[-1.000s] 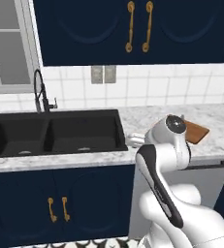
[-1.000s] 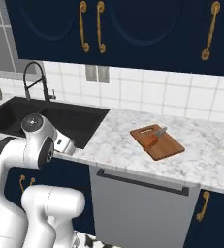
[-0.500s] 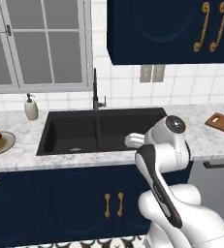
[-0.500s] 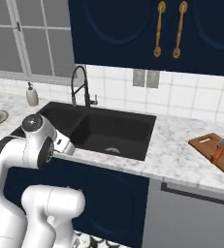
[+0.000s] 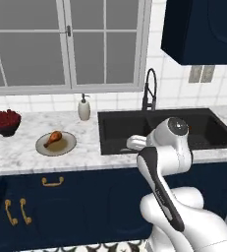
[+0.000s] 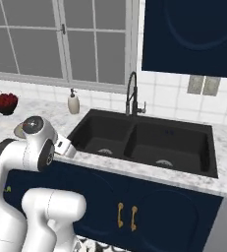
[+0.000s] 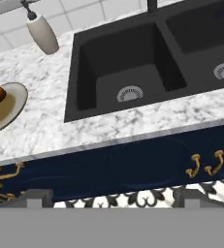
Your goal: Pick up the knife from the drawer and place it on the cutting board. Then place the meat from the plate to the cutting board.
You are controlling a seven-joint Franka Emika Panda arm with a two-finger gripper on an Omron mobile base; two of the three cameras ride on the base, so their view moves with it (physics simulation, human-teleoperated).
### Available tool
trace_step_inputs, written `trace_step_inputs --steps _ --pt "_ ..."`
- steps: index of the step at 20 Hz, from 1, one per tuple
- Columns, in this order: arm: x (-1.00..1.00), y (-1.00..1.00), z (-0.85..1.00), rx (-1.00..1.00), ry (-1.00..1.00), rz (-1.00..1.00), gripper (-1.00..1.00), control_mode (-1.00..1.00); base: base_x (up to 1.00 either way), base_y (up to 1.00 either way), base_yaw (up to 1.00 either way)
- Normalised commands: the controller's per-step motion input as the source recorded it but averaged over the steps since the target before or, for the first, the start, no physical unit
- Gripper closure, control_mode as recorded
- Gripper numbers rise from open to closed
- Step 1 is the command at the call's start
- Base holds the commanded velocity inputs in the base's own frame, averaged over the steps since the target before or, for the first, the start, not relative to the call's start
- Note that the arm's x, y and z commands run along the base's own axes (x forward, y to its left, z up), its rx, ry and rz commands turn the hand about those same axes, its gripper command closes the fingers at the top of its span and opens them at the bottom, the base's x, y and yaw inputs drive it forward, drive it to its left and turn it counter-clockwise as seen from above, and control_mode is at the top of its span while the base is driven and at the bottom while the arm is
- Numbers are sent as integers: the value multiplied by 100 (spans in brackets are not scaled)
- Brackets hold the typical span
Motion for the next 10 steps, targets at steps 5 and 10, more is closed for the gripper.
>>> trace_step_inputs --steps 5,10 --pt "0 0 0 0 0 0 -100 100 39 100 0" --pt "0 0 0 0 0 0 -100 100 56 96 0"
